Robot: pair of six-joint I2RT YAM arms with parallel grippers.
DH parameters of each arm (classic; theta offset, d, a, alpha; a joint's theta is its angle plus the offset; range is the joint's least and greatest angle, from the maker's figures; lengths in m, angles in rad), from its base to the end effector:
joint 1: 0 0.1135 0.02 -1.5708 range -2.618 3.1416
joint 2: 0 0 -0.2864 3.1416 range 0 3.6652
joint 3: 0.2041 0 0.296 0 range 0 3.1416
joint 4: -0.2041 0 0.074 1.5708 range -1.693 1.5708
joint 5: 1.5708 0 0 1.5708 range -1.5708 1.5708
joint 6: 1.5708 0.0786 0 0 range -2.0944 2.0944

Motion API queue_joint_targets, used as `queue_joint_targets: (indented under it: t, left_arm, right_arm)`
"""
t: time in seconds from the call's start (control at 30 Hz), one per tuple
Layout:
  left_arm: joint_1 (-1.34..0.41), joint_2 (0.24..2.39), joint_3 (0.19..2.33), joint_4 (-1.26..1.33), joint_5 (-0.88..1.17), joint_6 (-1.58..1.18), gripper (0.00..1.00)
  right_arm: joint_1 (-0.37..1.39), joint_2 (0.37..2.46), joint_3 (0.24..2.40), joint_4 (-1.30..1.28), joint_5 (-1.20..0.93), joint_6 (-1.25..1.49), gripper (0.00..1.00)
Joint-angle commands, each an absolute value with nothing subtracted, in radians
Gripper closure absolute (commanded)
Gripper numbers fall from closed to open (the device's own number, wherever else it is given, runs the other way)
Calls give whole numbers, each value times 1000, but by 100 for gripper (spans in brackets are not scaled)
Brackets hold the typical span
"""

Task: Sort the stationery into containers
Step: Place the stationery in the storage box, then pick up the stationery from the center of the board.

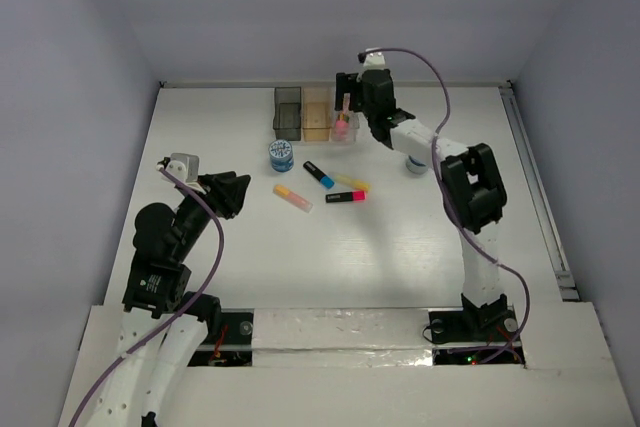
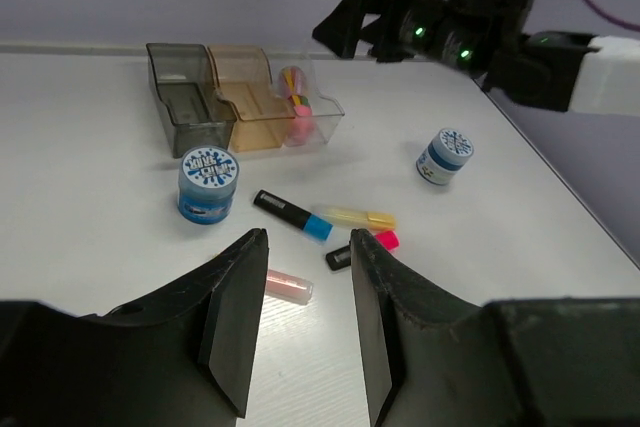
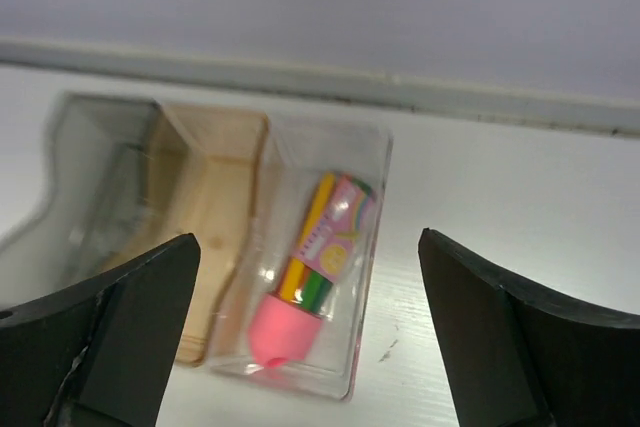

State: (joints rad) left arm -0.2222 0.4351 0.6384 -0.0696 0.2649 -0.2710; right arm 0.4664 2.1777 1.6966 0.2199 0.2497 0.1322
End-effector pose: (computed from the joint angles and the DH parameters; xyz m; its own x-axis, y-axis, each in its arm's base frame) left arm 0.1716 -0.0599 0.3715 0.0006 -0.2650 -0.9642 0.4836 0.8441 -0.2317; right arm 0.5564 0.2584 0.2290 -0.2580 0.0131 -0.9661 -0.1901 0.9797 0.0641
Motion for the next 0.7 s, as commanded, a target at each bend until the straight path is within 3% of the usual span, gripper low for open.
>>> queue_joint_targets:
  t: [0.0, 0.03, 0.13, 0.17, 0.27, 0.37, 0.43, 0.5, 0.53, 0.57, 0.6, 0.67]
  left_arm:
    - [-218, 426, 673, -9, 287, -268, 65]
    - [-218, 423, 672, -11, 285, -271, 65]
    - [-218, 419, 672, -18, 278, -275, 65]
    - [-218, 419, 672, -21, 273, -275, 69]
    - [-218, 417, 672, -28, 258, -281, 79]
    - [-218, 422, 675, -38, 245, -284, 92]
    - [-218, 429, 676, -52, 218, -284, 98]
    - [-218, 443, 681, -70, 181, -285, 100]
    - [-218, 460, 683, -86, 175, -287, 100]
    - [-218, 465, 684, -92, 176, -287, 100]
    - [-218, 471, 681, -94, 182, -288, 100]
    - [-218, 485, 683, -95, 187, -291, 100]
  right_arm:
    - [476, 2013, 1689, 174, 209, 161, 4]
    - [476, 1985, 1675, 141, 210, 173, 8]
    - [476, 1866, 1563, 92, 256, 198, 71]
    - [476, 1833, 1486, 78, 273, 204, 91]
    - [476, 1735, 1346, 17, 336, 236, 100]
    - [465, 1671, 1272, -41, 301, 268, 100]
    - [465, 1655, 1246, -96, 241, 271, 99]
    - [465, 1646, 1240, -142, 292, 287, 90]
    - [465, 1638, 1209, -159, 343, 288, 80]
    - [442, 1623, 1194, -167, 383, 291, 41]
    - [427, 1617, 1177, -175, 399, 294, 20]
    - [369, 1606, 1141, -199, 367, 317, 3]
